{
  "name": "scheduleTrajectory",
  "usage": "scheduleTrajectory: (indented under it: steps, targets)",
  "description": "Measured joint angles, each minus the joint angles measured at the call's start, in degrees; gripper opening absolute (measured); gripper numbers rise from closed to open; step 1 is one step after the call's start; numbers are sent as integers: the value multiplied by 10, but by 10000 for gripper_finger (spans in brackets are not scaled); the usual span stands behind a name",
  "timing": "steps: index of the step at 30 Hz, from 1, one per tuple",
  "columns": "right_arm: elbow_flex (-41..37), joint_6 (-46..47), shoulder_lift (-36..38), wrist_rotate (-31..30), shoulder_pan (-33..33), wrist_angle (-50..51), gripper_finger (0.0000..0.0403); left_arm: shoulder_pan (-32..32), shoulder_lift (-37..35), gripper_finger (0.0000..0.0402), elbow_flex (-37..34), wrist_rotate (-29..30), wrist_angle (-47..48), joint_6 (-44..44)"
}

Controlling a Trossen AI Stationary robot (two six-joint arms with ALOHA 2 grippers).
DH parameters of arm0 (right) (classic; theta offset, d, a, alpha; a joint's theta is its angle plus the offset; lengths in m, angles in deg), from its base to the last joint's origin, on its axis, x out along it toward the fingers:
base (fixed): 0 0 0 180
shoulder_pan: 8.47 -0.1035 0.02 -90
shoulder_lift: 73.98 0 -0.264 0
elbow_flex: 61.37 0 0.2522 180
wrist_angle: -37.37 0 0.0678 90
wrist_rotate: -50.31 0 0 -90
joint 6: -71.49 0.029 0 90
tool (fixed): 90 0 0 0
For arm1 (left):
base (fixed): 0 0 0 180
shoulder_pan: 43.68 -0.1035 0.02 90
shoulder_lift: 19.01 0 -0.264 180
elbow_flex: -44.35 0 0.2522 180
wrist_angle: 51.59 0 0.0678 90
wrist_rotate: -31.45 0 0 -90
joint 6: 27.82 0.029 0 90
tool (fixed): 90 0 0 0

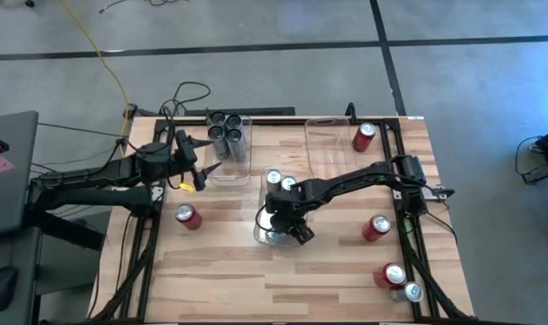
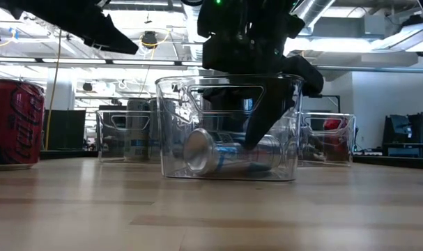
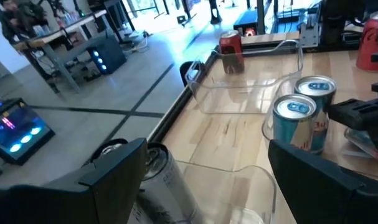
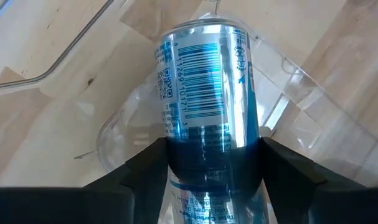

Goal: Sort soda cans
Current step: Remove the blue soda can from the middle transparent bin

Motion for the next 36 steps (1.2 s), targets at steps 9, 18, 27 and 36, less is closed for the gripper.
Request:
scheduleTrajectory:
  steps: [9,18,27,36]
  targets:
    - [0,48,0,-4,-2,-1,196,18,0,329,0,-97,-122,48]
    - [22,63,-1,-9,-8,26,194,47,0,329,0,-113,-142,58]
    - [120,76,-4,-24,-18,115,192,57,0,329,0,-113,-142,68]
    - [194,65,-3,-75,-31,197,192,57,0,329,0,-106,-136,53]
